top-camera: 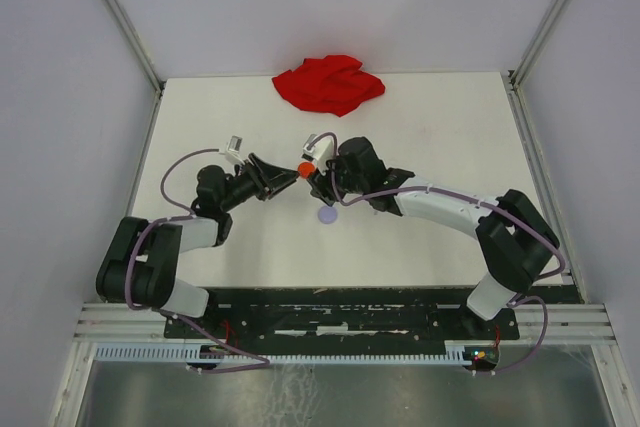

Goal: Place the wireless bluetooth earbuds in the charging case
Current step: Pick up the charging case at the center of the board.

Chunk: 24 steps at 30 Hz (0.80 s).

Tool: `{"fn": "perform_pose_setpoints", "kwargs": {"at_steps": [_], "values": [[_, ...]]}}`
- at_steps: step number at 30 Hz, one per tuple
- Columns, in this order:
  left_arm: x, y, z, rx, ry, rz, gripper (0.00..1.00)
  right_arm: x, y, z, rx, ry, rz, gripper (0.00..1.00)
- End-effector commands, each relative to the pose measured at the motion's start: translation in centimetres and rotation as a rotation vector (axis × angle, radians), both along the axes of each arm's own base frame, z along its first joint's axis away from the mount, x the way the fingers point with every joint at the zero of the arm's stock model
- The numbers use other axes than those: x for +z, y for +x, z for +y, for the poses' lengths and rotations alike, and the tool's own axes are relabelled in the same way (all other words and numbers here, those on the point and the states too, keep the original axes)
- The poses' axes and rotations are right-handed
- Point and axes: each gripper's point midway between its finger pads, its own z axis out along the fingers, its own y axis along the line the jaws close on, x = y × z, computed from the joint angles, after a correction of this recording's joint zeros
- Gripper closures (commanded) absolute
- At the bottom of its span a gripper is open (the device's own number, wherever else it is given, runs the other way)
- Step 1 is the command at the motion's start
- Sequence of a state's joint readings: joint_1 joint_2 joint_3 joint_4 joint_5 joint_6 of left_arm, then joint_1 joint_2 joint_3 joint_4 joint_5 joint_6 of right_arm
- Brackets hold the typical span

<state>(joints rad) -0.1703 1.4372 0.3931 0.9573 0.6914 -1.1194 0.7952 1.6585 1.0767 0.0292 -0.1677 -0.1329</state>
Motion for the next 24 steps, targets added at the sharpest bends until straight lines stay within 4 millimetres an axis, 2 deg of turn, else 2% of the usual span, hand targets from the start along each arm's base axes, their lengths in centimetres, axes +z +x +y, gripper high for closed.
{"fn": "perform_pose_setpoints", "kwargs": {"at_steps": [1, 5, 10, 24], "values": [[1.3, 0.0, -2.2, -0.085, 0.017, -0.103, 0.48, 3.1, 0.2, 0.3, 0.024, 0.073, -0.059, 0.66], [0.9, -0.1, -3.5, -0.115, 0.018, -0.098, 0.48, 3.4, 0.1, 0.2, 0.028, 0.078, -0.06, 0.66], [0.7, 0.0, -4.2, -0.127, 0.018, -0.095, 0.49, 3.6, 0.0, 0.2, 0.036, 0.086, -0.058, 0.66], [0.4, 0.3, -4.6, -0.137, 0.021, -0.09, 0.53, 3.6, -0.3, 0.4, 0.05, 0.093, -0.048, 0.66]]}}
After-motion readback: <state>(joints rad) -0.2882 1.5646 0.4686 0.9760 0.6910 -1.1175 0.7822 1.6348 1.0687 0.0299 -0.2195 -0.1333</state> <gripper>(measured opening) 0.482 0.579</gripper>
